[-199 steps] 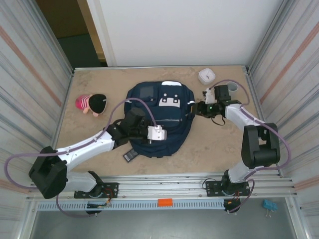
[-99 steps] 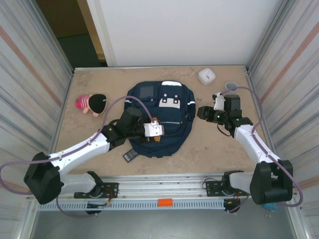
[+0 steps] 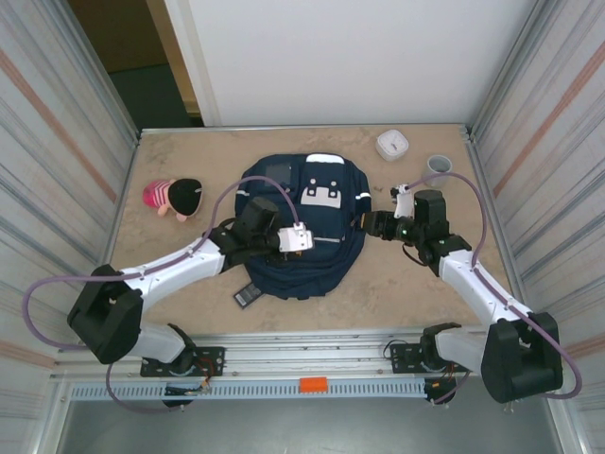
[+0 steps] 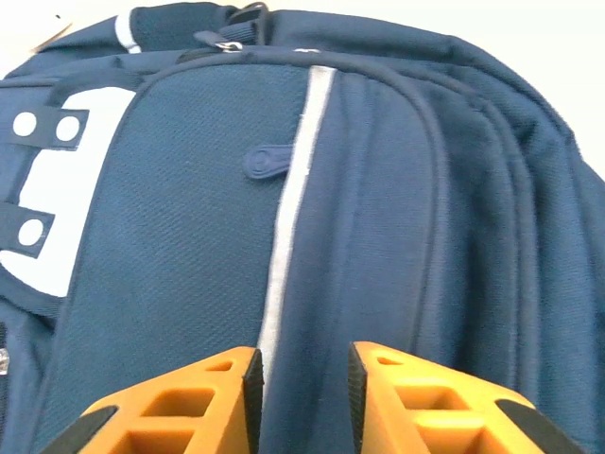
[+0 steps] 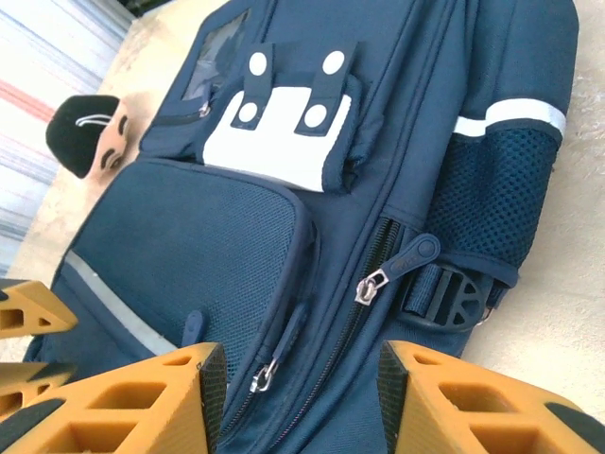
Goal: Pack books, pencil case, and school supplies into a backpack
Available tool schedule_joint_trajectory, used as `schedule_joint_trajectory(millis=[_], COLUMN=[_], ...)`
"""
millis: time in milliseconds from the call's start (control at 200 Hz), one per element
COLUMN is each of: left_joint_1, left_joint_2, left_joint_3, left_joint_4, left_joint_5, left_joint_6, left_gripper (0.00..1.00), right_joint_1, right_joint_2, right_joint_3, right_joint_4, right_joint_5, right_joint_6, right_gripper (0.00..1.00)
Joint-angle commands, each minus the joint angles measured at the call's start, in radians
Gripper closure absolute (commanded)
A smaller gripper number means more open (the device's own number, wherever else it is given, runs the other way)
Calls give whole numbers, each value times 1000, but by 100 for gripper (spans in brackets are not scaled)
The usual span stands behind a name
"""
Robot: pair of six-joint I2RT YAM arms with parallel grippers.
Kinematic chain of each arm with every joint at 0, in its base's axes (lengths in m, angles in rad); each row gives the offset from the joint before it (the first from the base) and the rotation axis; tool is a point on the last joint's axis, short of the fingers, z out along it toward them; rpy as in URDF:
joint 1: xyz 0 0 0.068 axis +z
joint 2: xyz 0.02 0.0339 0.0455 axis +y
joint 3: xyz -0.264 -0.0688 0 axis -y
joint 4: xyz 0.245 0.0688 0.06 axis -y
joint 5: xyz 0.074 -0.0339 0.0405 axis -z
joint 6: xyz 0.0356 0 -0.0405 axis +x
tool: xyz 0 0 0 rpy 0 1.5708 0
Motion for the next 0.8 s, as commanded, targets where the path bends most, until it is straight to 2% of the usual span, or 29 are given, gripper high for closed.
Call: schedule_joint_trajectory(millis=[0,65,115,200,276,486,697,797], left_joint_1=[14,18,21,16,13,11,-5,-5], left_joint_2=[-51,-73,-79,-78,-80,-41,47,103], left_joint_3=[-10,-21,-23,-22,-24,-21,-19,-13], left_joint_4=[37,37,24,-23,-60,-120,-81,-25], left_joint_5=[10,9,6,12,28,-13,-22,-76], left_joint_6=[2,9,27,78,118,191,203,185], left_gripper=[67,64,58,42,37,34,31,32], right_joint_1=[-8,-7,-7,-7,-6,-4,-4,-4], right_joint_2=[-3,17,32,47,48,46,48,46], right_joint_3=[6,14,18,14,9,8,7,3], right_joint_4=[60,75,89,120,139,144,143,144], right_joint_5=[-8,-52,-78,-105,-110,-113,-118,-115], right_joint_6=[-8,-13,-12,-5,2,6,10,11], right_gripper=[52,52,51,50,49,48,48,48])
